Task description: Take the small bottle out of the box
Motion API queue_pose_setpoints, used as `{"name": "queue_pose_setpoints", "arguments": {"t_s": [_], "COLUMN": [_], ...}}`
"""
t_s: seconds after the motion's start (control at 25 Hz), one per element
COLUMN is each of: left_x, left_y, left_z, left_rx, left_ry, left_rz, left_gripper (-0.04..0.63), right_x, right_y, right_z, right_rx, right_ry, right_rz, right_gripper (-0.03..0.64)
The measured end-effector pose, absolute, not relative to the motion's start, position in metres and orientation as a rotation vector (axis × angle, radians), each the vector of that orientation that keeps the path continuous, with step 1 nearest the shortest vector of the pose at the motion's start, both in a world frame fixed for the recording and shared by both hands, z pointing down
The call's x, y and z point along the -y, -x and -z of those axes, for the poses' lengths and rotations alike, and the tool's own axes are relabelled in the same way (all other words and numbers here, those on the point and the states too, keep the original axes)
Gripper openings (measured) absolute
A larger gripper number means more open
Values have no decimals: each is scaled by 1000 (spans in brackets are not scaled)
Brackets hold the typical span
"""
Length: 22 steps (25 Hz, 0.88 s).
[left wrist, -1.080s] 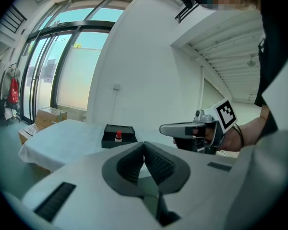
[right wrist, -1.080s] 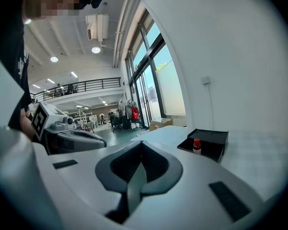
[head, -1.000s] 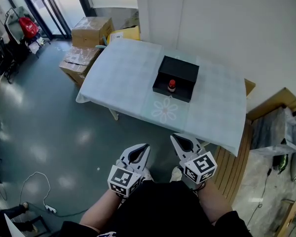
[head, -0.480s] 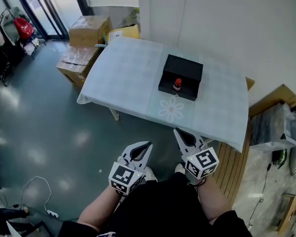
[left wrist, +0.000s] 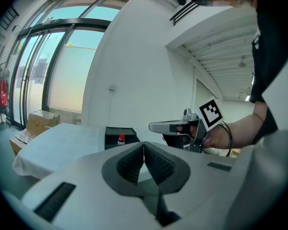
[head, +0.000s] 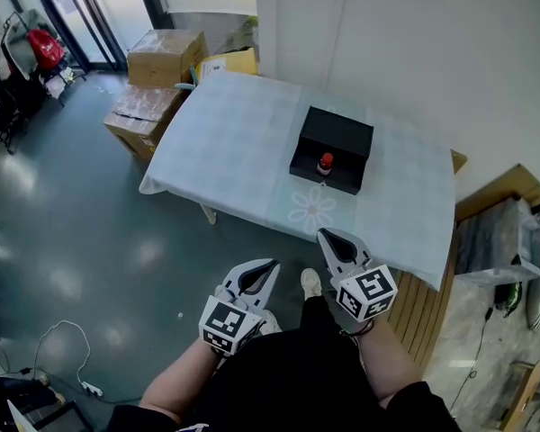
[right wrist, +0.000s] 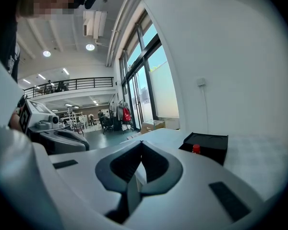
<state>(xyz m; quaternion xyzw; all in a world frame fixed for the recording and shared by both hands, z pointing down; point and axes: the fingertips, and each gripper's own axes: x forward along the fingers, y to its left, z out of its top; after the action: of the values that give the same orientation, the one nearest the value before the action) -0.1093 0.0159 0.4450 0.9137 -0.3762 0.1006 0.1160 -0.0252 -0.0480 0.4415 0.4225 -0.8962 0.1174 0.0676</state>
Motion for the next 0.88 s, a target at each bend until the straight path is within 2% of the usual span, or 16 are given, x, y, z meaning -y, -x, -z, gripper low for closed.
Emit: {"name": "queue_pose_setpoints", "arguments": {"t_s": [0.88], "left_x": [89], "left_y": [48], "left_z": [-463], "left_rx": [1167], "left_ry": [-2585], "left_rz": [-298], "left_gripper": [29], "right_x": [191], "right_y": [-20], "right_z": [-488], "right_rx": [2663], "right_ry": [-1108], "right_rz": [-422], "right_gripper": [23]}}
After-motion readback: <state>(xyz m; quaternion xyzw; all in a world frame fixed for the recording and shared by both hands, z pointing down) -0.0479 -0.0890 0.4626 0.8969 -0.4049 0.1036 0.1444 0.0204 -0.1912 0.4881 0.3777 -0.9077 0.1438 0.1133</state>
